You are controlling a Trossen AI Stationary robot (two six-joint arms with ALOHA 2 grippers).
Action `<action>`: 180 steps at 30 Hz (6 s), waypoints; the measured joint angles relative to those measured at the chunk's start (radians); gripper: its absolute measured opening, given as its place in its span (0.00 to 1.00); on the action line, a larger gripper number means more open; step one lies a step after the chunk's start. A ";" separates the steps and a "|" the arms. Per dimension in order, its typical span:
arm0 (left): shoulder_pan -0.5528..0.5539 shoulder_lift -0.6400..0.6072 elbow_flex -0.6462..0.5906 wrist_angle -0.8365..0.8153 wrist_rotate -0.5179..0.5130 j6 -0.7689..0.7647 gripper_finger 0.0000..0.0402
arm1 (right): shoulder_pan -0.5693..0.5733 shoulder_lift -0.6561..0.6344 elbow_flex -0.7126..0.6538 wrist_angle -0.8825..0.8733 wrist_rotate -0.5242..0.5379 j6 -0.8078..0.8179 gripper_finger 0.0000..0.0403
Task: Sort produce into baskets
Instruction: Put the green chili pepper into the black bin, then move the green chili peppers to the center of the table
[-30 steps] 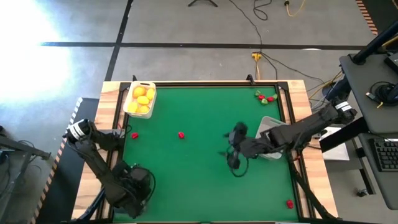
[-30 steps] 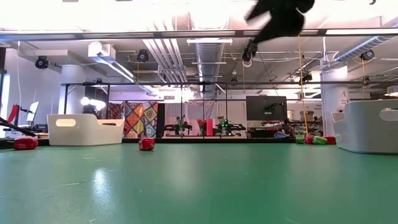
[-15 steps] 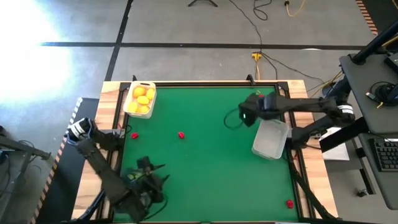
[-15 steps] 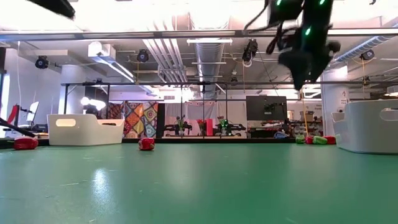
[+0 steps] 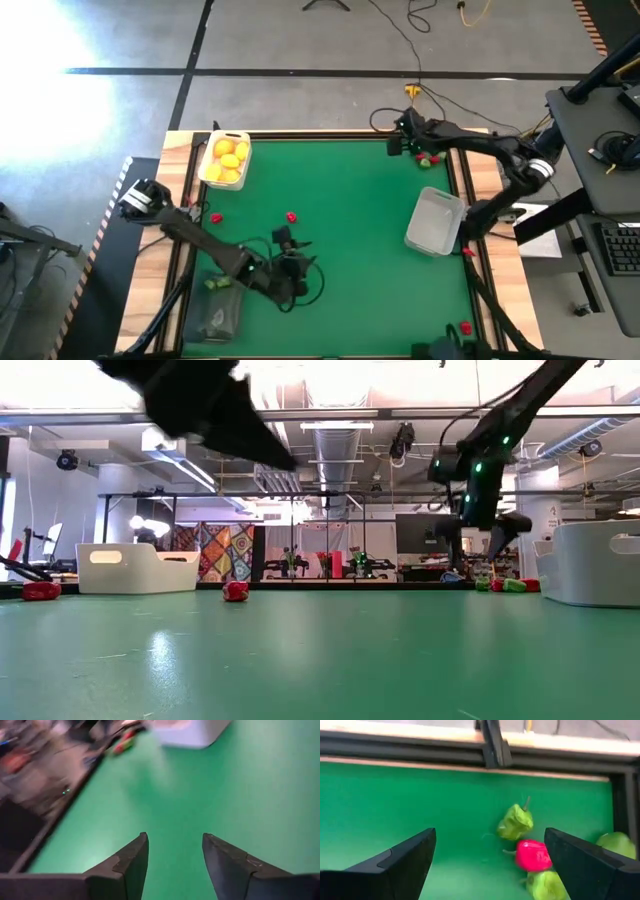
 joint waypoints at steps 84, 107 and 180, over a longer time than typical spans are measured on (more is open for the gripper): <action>0.138 0.159 -0.349 0.920 0.541 0.052 0.62 | 1.210 0.351 0.192 0.361 -0.093 -0.200 0.52; 0.184 0.412 -0.190 0.930 0.559 0.159 0.50 | 1.354 0.347 0.442 -0.020 -0.034 -0.108 0.71; -0.572 -0.261 -0.053 -1.089 0.780 -1.157 0.43 | 1.307 0.296 0.567 -0.296 0.097 -0.069 0.85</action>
